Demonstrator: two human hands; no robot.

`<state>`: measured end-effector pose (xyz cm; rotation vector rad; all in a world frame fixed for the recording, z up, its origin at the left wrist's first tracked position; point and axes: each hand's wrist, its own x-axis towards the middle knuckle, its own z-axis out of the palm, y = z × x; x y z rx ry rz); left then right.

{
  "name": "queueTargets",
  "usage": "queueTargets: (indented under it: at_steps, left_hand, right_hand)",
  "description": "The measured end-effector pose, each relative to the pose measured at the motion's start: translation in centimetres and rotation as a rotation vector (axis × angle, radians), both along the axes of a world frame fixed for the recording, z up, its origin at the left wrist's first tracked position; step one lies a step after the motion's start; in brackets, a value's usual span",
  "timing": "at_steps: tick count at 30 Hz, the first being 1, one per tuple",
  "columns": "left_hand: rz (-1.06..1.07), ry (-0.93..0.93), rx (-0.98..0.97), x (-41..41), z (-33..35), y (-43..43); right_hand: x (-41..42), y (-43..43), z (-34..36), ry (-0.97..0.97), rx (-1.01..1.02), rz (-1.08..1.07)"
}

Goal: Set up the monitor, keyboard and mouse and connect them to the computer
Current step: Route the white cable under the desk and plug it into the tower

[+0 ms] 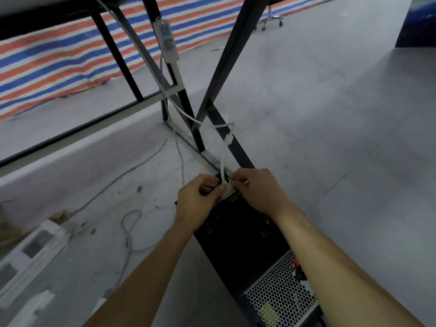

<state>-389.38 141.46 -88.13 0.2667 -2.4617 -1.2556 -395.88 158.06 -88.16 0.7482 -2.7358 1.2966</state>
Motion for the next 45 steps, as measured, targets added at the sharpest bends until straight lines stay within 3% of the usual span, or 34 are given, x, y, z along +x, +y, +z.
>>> queueTargets:
  at_steps: [4,8,14,18,22,29,34,39,45]
  left_hand:
    - [0.027,-0.015,0.045,-0.4,-0.2,0.4]
    - [0.016,-0.048,0.11,-0.4,-0.1,0.0]
    - [-0.033,-0.049,-0.053,0.1,-0.4,-0.7]
    - [0.036,-0.029,0.002,0.4,0.1,-1.0]
    - [0.075,-0.073,0.017,-0.1,0.4,-0.7]
    - [-0.005,-0.085,-0.198,-0.1,-0.3,-2.1]
    - [0.023,-0.027,-0.105,0.3,0.2,-1.5]
    - [0.064,-0.05,-0.006,-0.6,0.2,0.2]
    - [0.033,0.011,-0.009,-0.5,-0.2,0.4]
  right_hand:
    - [0.2,-1.1,0.1,0.054,0.136,-0.021]
    - [0.3,-1.1,0.0,0.07,0.113,0.028]
    - [0.2,-1.3,-0.6,0.138,0.227,-0.036]
    - [0.0,-1.3,0.0,0.098,0.255,-0.098]
    - [0.4,-0.8,-0.2,0.061,0.152,-0.021]
    - [0.6,0.1,0.5,-0.07,0.089,-0.078]
    - [1.0,-0.1,0.3,-0.28,-0.156,-0.01]
    - [1.1,-0.2,-0.2,-0.172,-0.172,-0.143]
    - [1.2,-0.7,-1.3,-0.17,-0.275,-0.031]
